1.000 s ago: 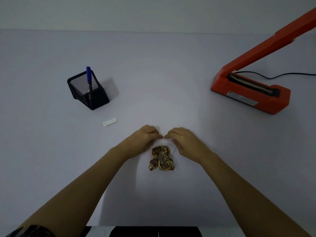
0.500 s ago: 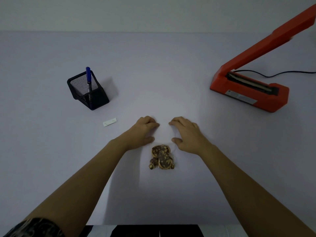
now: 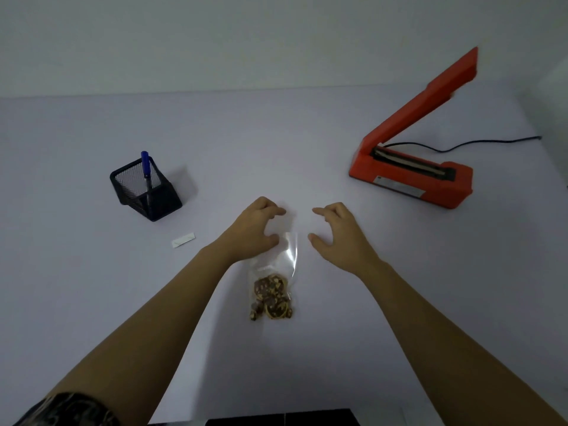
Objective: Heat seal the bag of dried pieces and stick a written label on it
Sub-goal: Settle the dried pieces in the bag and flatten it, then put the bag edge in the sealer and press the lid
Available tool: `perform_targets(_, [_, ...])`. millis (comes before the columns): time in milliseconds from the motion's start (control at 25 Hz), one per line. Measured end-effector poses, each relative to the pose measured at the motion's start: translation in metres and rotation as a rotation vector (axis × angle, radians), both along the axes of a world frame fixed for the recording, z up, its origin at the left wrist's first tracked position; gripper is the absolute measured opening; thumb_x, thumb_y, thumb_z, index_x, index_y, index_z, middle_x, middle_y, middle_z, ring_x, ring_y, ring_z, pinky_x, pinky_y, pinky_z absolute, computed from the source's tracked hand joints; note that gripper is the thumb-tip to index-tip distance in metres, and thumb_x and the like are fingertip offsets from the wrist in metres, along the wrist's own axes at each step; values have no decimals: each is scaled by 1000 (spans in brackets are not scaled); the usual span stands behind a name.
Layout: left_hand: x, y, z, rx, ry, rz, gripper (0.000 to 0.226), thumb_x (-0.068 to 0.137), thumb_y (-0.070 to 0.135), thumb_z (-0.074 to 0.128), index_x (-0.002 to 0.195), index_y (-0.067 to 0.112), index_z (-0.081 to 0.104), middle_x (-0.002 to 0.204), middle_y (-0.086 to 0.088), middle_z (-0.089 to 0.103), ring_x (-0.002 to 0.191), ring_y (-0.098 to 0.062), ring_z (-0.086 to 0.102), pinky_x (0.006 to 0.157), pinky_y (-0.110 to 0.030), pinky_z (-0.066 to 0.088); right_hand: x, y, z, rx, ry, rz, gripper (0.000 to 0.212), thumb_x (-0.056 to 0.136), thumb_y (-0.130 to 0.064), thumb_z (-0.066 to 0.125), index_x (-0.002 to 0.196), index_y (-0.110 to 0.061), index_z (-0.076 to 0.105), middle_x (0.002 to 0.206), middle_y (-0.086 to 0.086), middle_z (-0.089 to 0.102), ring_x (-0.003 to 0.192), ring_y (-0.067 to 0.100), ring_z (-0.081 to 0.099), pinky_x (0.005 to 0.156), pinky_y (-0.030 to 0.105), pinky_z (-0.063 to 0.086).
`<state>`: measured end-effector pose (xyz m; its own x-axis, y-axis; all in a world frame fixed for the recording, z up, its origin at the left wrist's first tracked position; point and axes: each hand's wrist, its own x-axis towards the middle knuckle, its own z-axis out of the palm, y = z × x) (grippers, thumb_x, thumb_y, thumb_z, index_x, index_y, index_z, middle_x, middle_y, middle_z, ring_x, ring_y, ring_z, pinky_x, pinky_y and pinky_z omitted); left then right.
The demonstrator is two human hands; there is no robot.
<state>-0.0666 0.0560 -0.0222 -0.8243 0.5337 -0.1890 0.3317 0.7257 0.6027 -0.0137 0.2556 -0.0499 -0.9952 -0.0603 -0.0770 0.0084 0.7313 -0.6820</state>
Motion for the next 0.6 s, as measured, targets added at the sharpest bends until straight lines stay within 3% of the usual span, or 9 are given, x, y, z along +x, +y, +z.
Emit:
perform_targets(200, [-17, 75, 9, 65, 9, -4, 52, 84, 14, 63, 132, 7, 46, 129, -12, 48, 114, -21, 52, 89, -21, 38, 11, 67, 8, 13, 114, -365, 47, 81, -16, 63, 123, -5, 48, 118, 14, 50, 110, 27, 50, 97, 39, 44])
perform_targets(360, [-33, 131, 5, 148, -175, 202, 64, 87, 13, 58, 143, 8, 28, 147, -10, 35, 129, -22, 42, 101, -29, 36, 16, 117, 6, 7, 81, -792, 71, 79, -14, 62, 137, 1, 24, 139, 22, 35, 130, 34, 32, 109, 47, 32])
perform_targets(520, [-52, 182, -1, 220, -431, 329, 82, 85, 7, 58, 148, 12, 5, 155, -9, 17, 139, -26, 26, 109, -42, 33, 12, 173, 1, -58, -100, -870, 88, 81, -11, 61, 143, 1, -1, 154, 20, 6, 142, 30, 8, 118, 37, 11])
perform_targets(600, [-59, 195, -4, 215, -459, 330, 84, 82, 1, 57, 147, 12, 6, 153, -11, 22, 137, -28, 28, 107, -44, 35, 7, 184, -2, -119, -135, -814, 90, 78, -10, 62, 144, -3, 1, 154, 16, 12, 141, 30, 15, 117, 38, 16])
